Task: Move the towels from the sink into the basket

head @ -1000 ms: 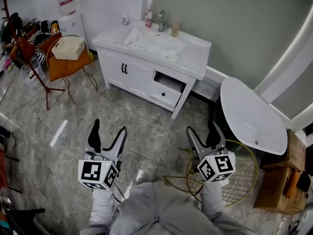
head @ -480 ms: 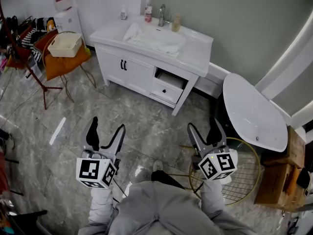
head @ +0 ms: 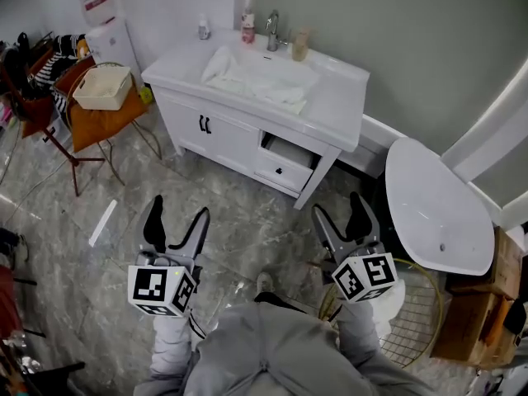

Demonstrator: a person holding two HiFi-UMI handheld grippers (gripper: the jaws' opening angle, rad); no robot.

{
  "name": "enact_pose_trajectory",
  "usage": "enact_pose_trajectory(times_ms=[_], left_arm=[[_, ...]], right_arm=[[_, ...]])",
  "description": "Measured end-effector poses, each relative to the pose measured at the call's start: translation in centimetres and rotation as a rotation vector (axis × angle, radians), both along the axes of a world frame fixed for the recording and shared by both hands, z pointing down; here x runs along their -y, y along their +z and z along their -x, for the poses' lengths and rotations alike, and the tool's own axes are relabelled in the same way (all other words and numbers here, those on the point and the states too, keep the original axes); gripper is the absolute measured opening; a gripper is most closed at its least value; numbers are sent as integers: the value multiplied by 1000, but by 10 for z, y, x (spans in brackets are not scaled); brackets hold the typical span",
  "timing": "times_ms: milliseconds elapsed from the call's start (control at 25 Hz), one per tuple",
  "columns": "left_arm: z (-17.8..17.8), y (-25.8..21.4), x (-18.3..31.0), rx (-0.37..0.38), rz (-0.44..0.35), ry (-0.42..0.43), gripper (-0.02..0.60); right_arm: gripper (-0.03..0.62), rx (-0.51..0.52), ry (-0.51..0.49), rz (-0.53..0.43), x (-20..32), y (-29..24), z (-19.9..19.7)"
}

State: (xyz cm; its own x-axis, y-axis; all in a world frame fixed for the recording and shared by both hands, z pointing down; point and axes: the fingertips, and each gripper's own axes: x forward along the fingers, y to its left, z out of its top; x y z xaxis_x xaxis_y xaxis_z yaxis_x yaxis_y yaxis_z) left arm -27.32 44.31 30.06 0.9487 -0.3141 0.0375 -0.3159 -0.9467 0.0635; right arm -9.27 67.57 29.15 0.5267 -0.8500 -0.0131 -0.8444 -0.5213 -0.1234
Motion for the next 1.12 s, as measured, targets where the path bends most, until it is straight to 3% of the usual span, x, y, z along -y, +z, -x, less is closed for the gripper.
enact_pose_trajectory(times_ms=[280,680,1120], left_arm=[[-83,-6,26,9,-15,-27,422],[-170,4,79,35,-4,-30,422],[-293,20,209,51,-2,58,422]], right_arm=[[373,17,-62,-13,42,4,-83],[373,49,-82,2,99,18,-164],[373,61,11,33,209,37,-274]])
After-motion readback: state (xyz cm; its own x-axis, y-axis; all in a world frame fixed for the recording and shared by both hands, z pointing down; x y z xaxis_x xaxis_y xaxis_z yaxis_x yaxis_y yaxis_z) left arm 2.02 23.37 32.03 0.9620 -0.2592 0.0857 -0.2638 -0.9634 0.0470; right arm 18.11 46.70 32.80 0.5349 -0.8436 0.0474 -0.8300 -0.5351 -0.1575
